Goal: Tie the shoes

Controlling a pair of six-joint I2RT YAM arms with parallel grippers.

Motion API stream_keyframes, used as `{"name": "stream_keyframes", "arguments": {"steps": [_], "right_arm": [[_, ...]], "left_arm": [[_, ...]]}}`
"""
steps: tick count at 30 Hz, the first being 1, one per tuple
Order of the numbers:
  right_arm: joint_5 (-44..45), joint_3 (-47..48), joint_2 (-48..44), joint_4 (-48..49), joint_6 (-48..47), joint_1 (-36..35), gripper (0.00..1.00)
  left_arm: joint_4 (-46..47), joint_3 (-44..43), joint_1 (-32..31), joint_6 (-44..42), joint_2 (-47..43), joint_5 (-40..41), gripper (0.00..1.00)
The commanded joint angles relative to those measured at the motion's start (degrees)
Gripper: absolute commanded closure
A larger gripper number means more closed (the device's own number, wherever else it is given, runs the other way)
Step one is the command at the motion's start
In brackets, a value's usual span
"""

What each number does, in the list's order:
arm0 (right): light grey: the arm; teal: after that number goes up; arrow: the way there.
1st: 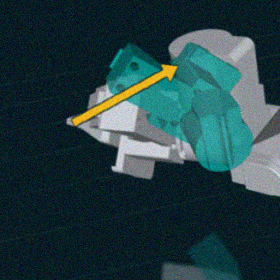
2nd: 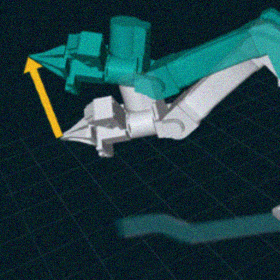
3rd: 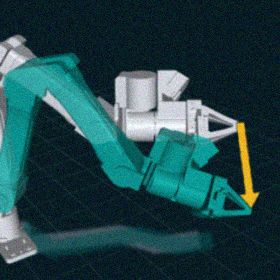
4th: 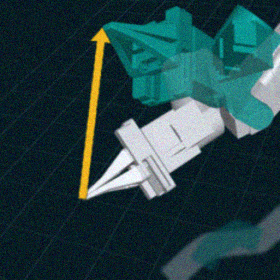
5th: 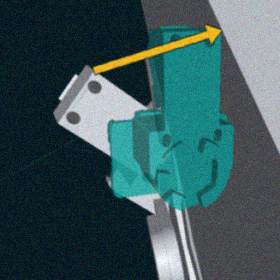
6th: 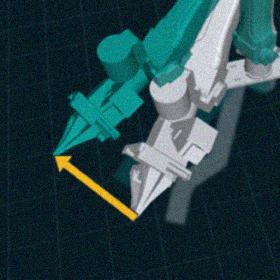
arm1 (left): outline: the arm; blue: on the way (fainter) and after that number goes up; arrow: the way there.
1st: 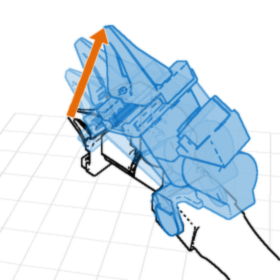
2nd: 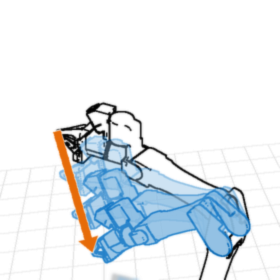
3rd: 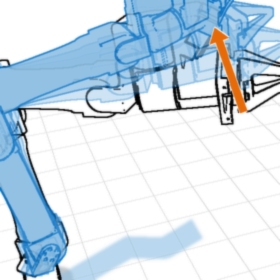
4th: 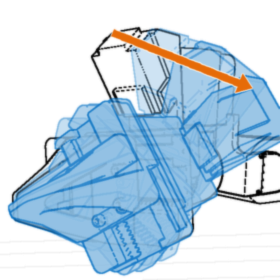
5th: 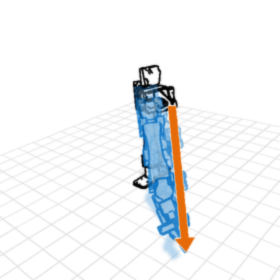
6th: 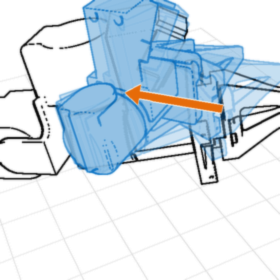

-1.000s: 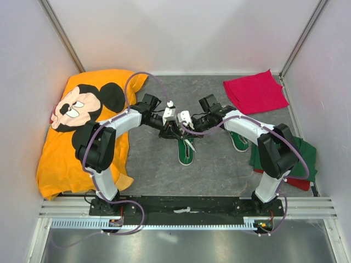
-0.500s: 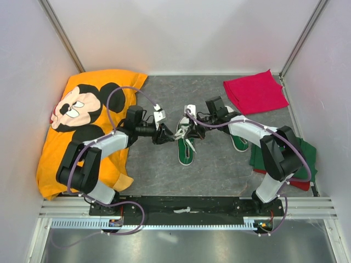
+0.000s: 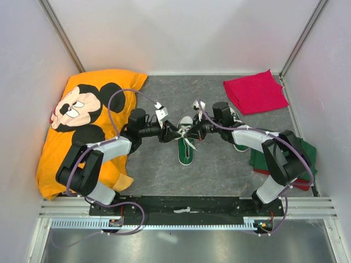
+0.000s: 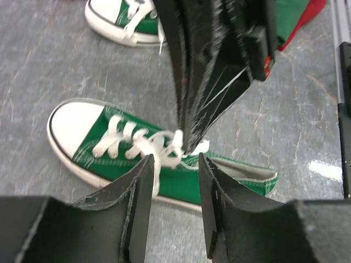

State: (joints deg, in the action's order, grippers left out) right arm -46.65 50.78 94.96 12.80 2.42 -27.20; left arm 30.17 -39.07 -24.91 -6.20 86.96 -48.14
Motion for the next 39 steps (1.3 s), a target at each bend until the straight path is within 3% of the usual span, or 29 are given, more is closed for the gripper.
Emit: {"name": "stream_keyframes", "arguments": {"steps": [1,12,24,33,39], "right_arm": [[2.6,-1.3,-2.6,7.9,9.3,0.3,1.00],[4.0,-3.1,-2.5,12.1,15.8,0.7,1.00],[4.8,-3.9,-2.5,12.8,16.8,0.7,1.00],[4.9,-4.6,-2.9,13.6,17.4,0.7,1.00],[4.6,-5.1,-3.1,13.3,17.0,0.7,1.00]], "left_arm": [[5.5,-0.2,-1.8,1.6,0.8,-0.3,0.54],[8.8,1.9,-3.9,7.2,3.0,10.8,0.48],[11.7,1.9,-5.3,7.6,4.4,9.0,0.46],[13.4,0.5,-6.1,9.4,6.5,11.0,0.52],[13.6,-0.2,-6.1,11.2,6.3,12.4,0.64]]}}
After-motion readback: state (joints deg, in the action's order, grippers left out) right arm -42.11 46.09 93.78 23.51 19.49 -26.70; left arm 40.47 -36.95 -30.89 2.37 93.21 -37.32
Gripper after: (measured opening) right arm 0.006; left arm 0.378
